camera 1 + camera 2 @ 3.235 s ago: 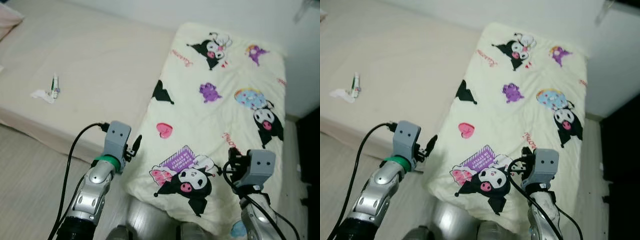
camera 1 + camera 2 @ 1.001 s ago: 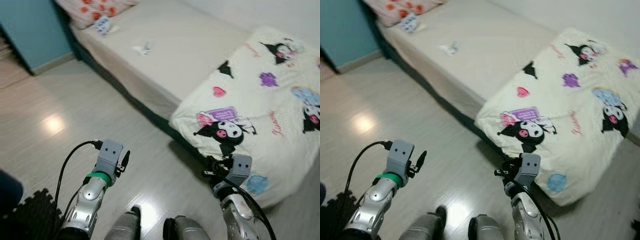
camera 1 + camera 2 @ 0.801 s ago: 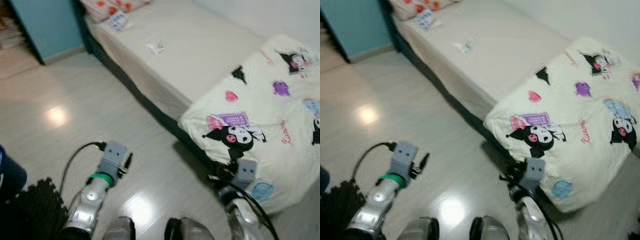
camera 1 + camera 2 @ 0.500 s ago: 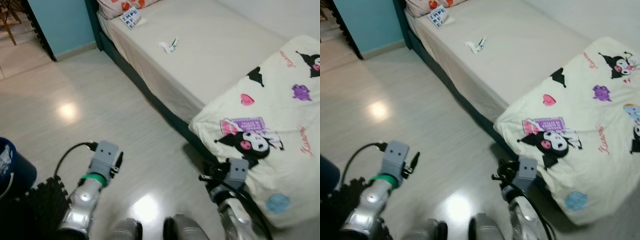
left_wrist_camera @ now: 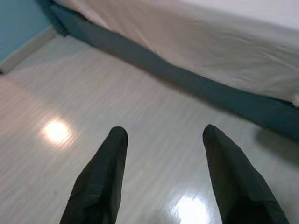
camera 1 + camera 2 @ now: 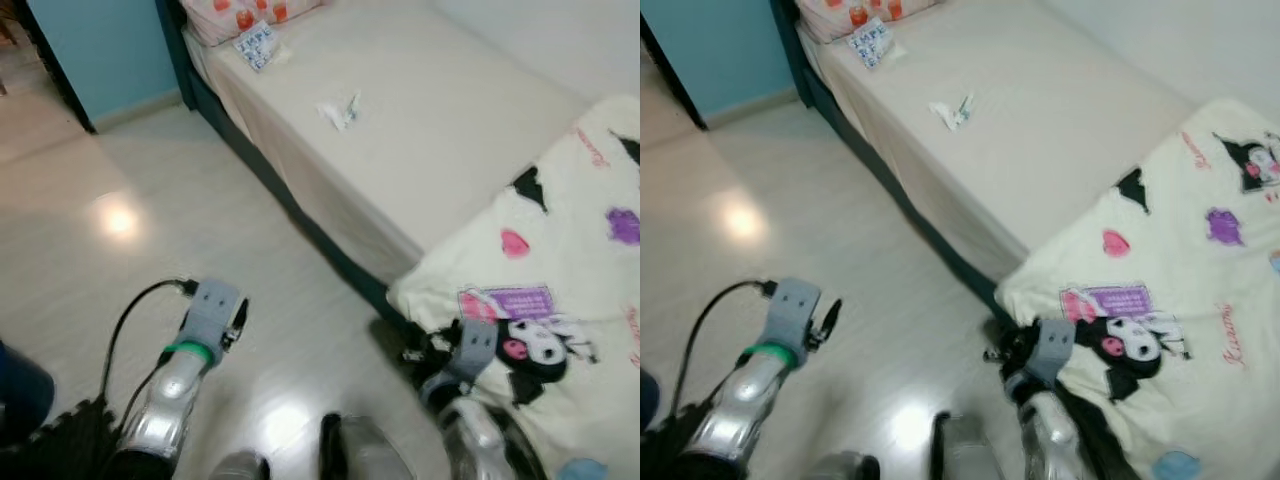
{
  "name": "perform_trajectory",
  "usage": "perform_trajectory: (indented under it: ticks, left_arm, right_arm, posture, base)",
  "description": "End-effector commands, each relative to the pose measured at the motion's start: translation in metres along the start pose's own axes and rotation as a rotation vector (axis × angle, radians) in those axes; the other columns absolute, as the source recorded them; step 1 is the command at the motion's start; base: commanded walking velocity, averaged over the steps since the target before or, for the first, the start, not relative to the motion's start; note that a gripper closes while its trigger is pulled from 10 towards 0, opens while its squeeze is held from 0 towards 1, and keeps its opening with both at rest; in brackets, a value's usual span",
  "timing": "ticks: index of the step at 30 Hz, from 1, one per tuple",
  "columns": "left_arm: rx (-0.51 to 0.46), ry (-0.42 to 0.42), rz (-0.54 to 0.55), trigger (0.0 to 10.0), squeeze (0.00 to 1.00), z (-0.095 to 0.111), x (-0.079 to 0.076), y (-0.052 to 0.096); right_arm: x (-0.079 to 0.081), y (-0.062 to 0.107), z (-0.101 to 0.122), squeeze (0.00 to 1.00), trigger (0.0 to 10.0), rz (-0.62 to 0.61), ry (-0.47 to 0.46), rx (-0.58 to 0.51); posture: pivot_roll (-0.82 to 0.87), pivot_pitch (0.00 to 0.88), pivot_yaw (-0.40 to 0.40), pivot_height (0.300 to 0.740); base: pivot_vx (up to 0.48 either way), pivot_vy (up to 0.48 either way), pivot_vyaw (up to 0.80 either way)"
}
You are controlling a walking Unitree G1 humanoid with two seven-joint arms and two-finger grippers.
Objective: Clean up the room
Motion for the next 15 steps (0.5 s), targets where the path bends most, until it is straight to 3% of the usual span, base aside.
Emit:
perform_trajectory:
  ticks: [1,15]
  left_arm:
    - [0.057,-0.014,0.031,10.0,0.0,-0.0167,0.0101,0.0082]
    - [0.062,-0.028,0.065,10.0,0.0,-0.0189,0.0149,0.0079]
  right_arm:
    - [0.0076,0.0012,-0.0044,0.0,10.0,0.022,-0.01,0.015]
    - [0.0172,0.0032,-0.009,0.0,10.0,0.089,-0.003,0.03]
  posture:
    - [0.02,0.098,-0.015,0.74]
    - [0.03,0.096,-0.016,0.74]
  base:
    - [0.48,0.0,0.76]
    - [0.48,0.0,0.74]
Point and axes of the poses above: a point about 5 cm out from each wrist's last joint towards the gripper, its own y axis pointing back from the gripper into the wrist, its own z axis along the axis of the wrist's last joint, x = y × z, the point moved 3 cm from there along -y, pointing out of the wrist towards the gripper, and after that the axes turned 14 degrees about y, right-handed, at the moved point
